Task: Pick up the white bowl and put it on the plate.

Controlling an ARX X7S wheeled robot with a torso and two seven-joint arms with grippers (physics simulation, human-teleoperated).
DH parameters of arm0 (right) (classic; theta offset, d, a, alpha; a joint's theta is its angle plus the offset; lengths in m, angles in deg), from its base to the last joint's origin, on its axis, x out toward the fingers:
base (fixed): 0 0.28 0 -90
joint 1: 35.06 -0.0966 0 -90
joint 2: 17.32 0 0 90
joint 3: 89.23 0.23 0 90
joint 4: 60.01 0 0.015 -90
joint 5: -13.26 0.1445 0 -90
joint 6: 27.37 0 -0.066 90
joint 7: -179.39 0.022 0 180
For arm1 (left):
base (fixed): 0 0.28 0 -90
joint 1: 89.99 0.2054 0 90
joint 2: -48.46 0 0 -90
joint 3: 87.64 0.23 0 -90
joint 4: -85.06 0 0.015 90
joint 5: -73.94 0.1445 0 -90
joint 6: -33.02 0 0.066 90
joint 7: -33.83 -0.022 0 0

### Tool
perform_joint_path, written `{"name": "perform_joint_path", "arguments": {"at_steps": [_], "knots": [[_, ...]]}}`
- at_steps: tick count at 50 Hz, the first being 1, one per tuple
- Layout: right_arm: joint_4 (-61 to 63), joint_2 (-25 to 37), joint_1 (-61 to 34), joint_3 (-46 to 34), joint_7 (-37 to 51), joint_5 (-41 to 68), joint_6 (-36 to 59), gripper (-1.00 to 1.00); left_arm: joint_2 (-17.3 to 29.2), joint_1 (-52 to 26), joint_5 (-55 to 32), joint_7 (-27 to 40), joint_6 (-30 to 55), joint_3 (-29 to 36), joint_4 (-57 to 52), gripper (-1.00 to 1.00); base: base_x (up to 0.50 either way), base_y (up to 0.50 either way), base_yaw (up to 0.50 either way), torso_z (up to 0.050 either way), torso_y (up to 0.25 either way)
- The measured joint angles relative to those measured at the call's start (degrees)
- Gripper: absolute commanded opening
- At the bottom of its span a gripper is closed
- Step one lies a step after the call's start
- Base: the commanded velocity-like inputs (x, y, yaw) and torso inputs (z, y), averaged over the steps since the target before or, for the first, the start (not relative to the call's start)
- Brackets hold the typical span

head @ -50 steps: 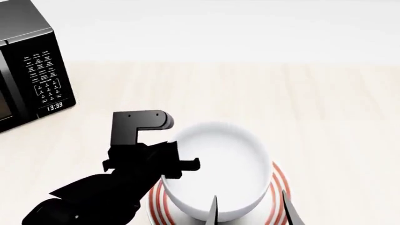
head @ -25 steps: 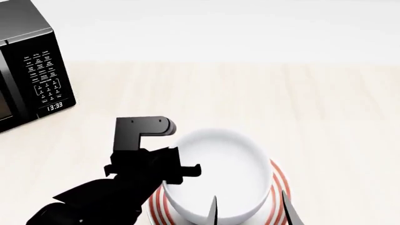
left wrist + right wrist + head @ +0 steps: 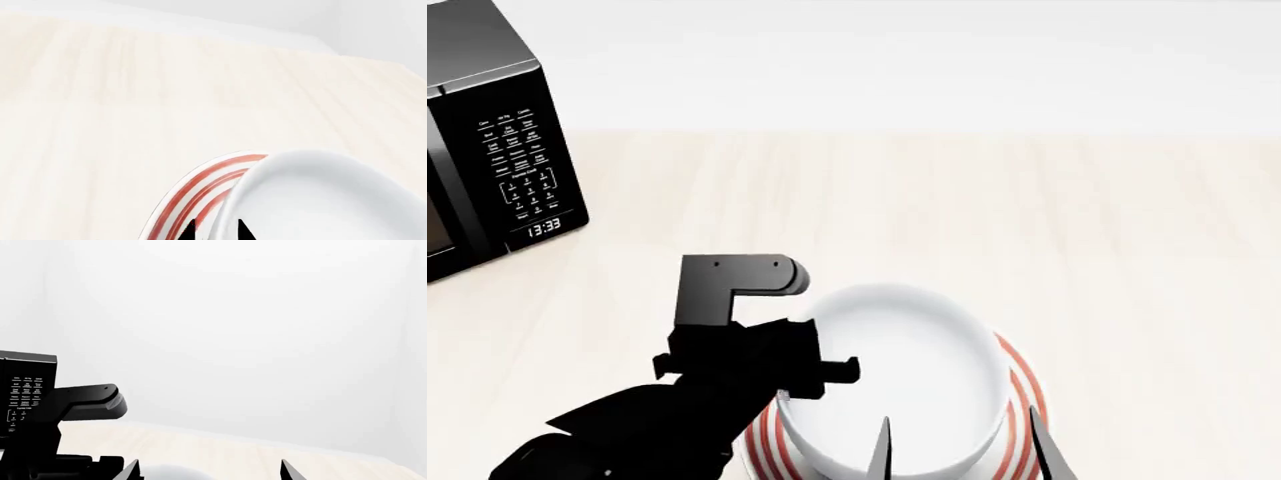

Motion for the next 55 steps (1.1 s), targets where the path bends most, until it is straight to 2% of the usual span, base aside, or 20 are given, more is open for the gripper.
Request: {"name": "perform_joint_path", "arguments": {"at_steps": [11,19,29,55], "knots": [[-0.12,0.09,-0.03,-0.16,0.12,0.03,-0.12,1.00,0.75,-0.28,-0.16,0.64,-0.97,0.94,-1.10,1.00,0.00,0.00,0.00,0.000,0.000],[-0.11,0.15,-0.06,-0.30,0.22,0.02,-0.12,1.00,3.70,0.27,1.02,3.98,-1.25,2.18,-8.11,1.00,0.00,0.00,0.00,0.000,0.000],[2.56,0.73,0.05,0.14,0.67,-0.09,1.33,1.00,10.98,1.54,3.73,11.48,-0.75,3.53,-25.27,1.00,0.00,0.00,0.00,0.000,0.000],[20.63,3.52,-0.12,1.15,2.15,-4.93,11.88,1.00,31.65,12.45,21.83,36.73,0.48,9.32,-73.32,1.00,0.00,0.00,0.00,0.000,0.000]]}}
